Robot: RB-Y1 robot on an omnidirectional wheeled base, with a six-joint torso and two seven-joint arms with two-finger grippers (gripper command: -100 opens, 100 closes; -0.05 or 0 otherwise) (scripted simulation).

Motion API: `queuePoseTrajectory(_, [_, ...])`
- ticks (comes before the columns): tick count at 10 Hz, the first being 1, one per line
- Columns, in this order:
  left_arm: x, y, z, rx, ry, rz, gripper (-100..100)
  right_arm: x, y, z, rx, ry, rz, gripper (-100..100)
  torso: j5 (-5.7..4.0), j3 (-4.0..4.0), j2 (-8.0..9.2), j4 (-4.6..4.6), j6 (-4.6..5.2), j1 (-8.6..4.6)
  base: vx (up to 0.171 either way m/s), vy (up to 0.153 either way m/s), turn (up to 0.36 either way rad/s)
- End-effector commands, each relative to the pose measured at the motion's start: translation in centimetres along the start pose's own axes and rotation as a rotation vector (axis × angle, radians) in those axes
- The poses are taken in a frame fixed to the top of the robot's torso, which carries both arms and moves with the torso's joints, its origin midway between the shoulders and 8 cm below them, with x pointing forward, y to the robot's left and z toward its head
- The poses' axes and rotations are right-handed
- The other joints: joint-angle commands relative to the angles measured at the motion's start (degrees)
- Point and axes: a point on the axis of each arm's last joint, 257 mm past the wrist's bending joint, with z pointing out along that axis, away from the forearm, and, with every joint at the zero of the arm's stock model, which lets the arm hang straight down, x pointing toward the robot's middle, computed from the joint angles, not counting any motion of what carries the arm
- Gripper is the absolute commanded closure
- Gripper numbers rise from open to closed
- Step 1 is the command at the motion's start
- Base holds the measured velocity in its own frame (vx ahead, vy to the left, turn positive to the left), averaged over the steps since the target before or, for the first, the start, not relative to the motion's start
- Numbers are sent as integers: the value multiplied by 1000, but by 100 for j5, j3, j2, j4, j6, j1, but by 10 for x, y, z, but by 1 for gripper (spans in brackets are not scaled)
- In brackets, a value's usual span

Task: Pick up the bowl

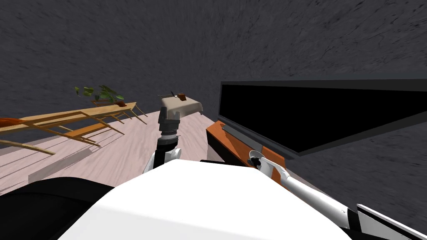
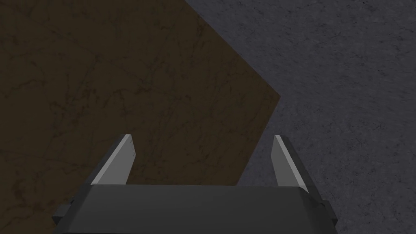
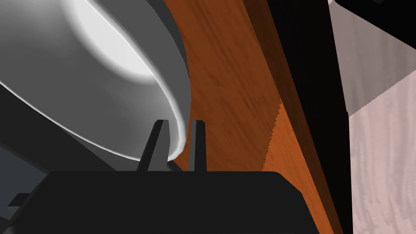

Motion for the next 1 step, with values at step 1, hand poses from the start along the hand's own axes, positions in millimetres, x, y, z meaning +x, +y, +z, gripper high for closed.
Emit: queuePoseTrajectory(1, [0,0,0,0,0,0,0,0,0,0,0,0,0,0,0,0,0,0,0,0,5,2,2])
